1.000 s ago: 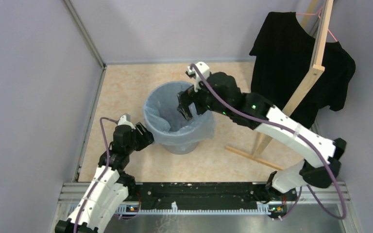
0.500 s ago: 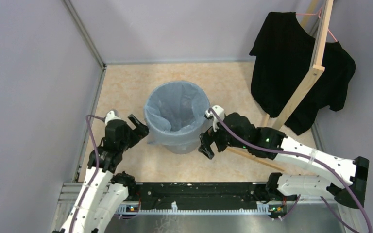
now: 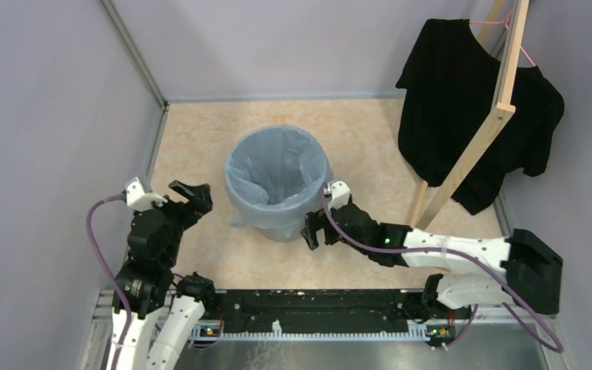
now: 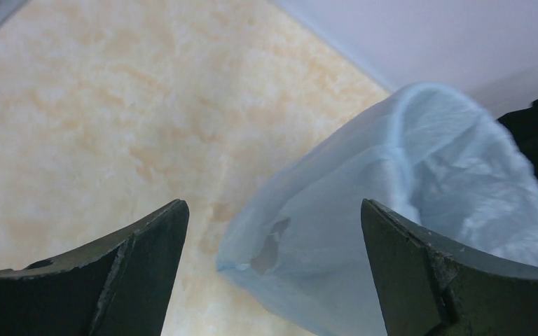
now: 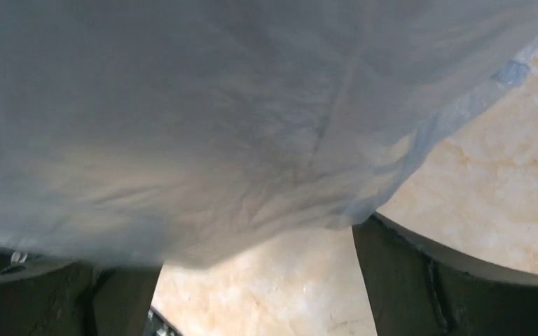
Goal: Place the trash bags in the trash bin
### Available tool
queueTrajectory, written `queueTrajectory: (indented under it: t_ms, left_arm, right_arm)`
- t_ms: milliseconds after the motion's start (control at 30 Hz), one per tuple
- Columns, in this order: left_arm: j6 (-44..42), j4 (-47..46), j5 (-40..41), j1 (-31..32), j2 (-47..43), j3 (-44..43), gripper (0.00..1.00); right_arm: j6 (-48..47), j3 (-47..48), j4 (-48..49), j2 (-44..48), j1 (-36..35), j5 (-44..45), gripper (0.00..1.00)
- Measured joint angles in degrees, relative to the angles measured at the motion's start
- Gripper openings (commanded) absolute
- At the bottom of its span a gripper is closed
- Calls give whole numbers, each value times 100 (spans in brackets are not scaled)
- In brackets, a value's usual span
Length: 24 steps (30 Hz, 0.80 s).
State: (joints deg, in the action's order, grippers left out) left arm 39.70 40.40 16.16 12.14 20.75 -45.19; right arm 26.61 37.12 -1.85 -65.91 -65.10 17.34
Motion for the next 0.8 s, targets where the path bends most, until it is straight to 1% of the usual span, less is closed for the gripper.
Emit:
queueTrajectory:
  t_ms: [167, 233, 400, 667, 800]
  left_arm:
    - [-568, -492, -9, 63, -42, -516, 99]
    - [-741, -627, -48, 85, -127, -551, 99]
    - [-1191, -640, -68, 214, -378, -549, 99]
    - [-1591, -483, 267, 457, -844, -369, 99]
    - [-1628, -420, 313, 542, -1010, -168, 99]
  right_arm:
    - [254, 22, 1449, -1202, -4, 560, 99]
    - [319, 103, 1816, -1687, -4, 691, 99]
    - [459, 758, 2280, -2981, -17, 1088, 99]
    - [389, 1897, 3191, -4129, -31, 1567, 99]
    - [278, 2518, 3344, -4605, -24, 1690, 98]
